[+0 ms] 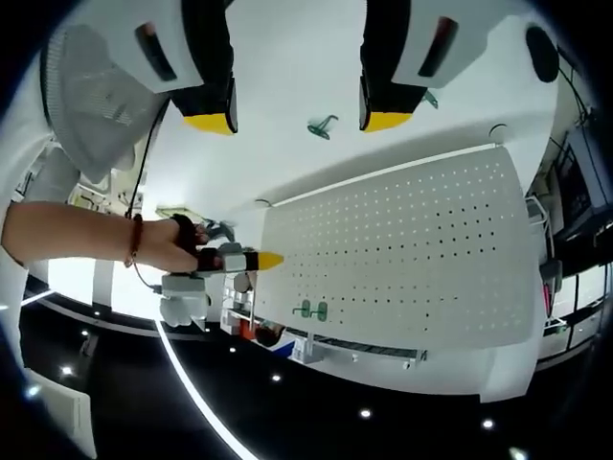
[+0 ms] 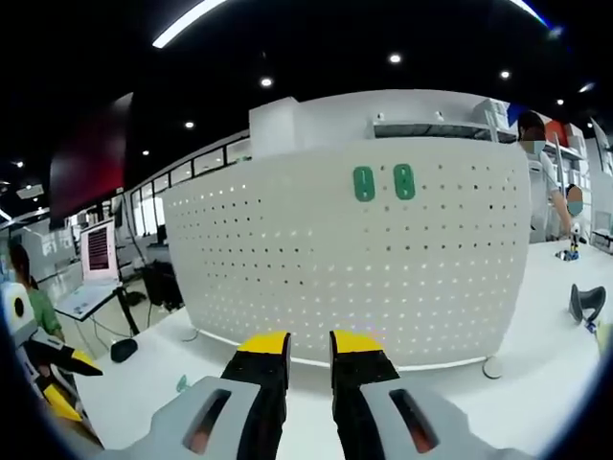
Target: Insert the hook assembly into the mounting plate slot until the hook locks in place.
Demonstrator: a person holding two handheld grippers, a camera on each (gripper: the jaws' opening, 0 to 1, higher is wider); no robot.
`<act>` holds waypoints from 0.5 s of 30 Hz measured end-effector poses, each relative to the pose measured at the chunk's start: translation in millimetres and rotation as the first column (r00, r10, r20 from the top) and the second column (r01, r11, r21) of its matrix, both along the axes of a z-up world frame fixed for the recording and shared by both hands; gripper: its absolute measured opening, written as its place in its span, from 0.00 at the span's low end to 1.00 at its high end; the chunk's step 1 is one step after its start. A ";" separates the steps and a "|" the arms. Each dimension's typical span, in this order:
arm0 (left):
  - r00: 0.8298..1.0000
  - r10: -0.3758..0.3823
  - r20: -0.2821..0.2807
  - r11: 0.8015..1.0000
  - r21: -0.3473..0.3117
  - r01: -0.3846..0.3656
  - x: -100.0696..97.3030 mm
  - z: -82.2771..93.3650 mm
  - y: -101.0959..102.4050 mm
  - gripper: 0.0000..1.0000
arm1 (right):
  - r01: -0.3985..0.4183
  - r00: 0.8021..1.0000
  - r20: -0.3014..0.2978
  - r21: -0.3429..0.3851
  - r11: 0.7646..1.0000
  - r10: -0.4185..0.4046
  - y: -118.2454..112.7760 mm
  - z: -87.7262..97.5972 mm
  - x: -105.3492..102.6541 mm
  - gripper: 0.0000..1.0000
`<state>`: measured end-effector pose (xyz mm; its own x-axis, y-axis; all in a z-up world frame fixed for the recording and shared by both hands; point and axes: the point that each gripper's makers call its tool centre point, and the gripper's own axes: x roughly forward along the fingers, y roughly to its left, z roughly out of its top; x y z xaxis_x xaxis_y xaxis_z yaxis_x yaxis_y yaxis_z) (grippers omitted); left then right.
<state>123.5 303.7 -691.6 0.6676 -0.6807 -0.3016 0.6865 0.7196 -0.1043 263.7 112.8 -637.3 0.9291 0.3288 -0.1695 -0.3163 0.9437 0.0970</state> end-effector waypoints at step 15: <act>0.999 0.047 -0.026 0.998 0.039 -0.046 -1.4 -14.1 14.0 0.51 | -0.089 0.996 -0.015 0.013 0.996 0.089 7.1 -17.0 -29.1 0.15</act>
